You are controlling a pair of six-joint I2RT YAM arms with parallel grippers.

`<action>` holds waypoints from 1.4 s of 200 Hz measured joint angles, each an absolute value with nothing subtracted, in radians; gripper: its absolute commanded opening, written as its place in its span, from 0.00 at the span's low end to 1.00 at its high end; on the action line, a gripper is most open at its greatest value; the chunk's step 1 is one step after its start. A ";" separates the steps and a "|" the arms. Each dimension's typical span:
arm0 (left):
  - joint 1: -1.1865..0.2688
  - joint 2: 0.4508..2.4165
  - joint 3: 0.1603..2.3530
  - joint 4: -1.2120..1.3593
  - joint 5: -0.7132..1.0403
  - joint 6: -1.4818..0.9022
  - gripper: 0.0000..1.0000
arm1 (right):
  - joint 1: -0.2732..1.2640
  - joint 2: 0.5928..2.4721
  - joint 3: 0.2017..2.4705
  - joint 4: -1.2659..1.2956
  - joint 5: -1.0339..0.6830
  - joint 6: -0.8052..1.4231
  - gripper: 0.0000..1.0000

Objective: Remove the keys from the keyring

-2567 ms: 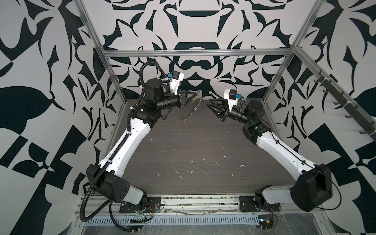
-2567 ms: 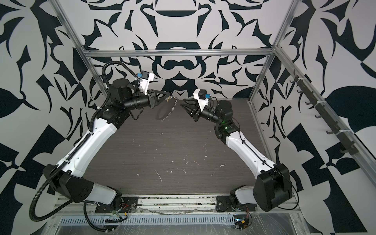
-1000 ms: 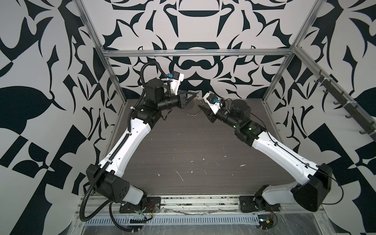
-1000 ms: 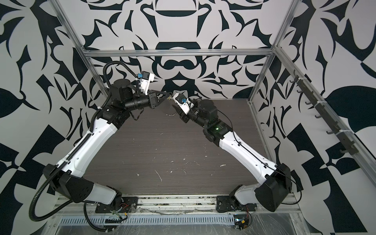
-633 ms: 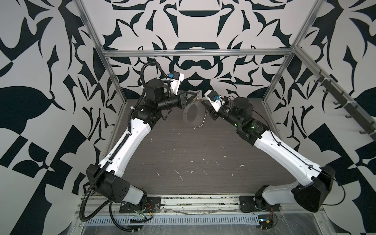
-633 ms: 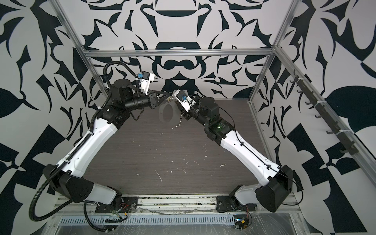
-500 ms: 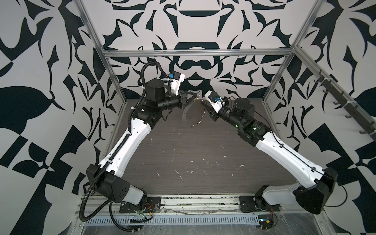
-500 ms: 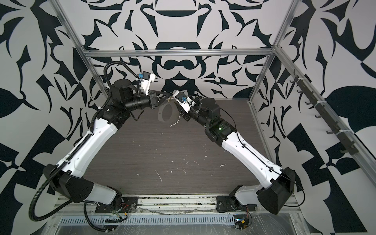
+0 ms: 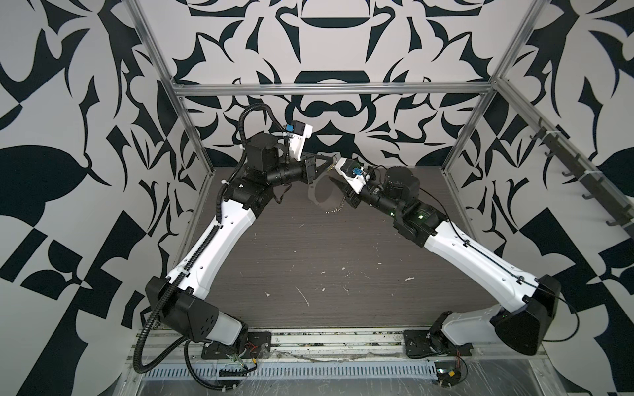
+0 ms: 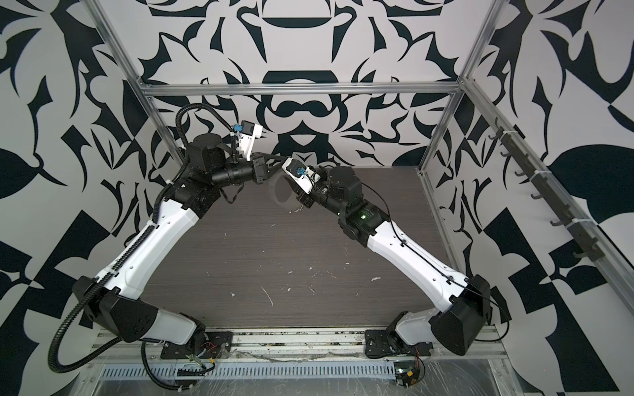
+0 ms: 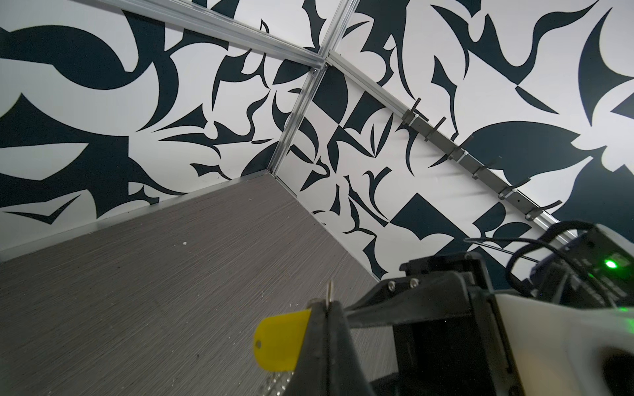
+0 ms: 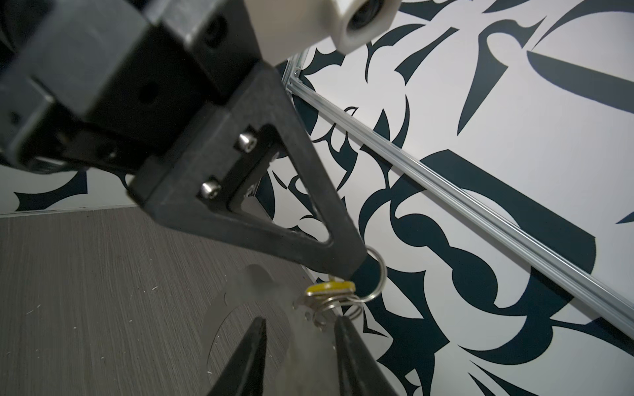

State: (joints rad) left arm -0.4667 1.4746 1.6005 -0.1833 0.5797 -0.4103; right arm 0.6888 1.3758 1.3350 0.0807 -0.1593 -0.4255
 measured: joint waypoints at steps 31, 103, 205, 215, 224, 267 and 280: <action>-0.471 1.475 1.600 -0.183 0.580 -0.410 0.00 | 0.689 1.378 1.338 0.094 -0.147 -0.419 0.33; -0.473 1.474 1.600 -0.183 0.574 -0.410 0.00 | 0.689 1.378 1.351 0.102 -0.104 -0.425 0.32; -0.480 1.473 1.594 -0.176 0.562 -0.411 0.00 | 0.690 1.401 1.359 0.118 -0.047 -0.417 0.30; -0.480 1.473 1.594 -0.176 0.561 -0.411 0.00 | 0.691 1.402 1.359 0.118 -0.039 -0.418 0.29; -0.481 1.473 1.594 -0.176 0.560 -0.411 0.00 | 0.692 1.402 1.359 0.118 -0.034 -0.419 0.28; -0.481 1.470 1.594 -0.175 0.546 -0.410 0.00 | 0.691 1.401 1.359 0.117 -0.009 -0.418 0.28; -0.481 1.469 1.592 -0.174 0.543 -0.410 0.00 | 0.691 1.400 1.359 0.117 0.001 -0.418 0.28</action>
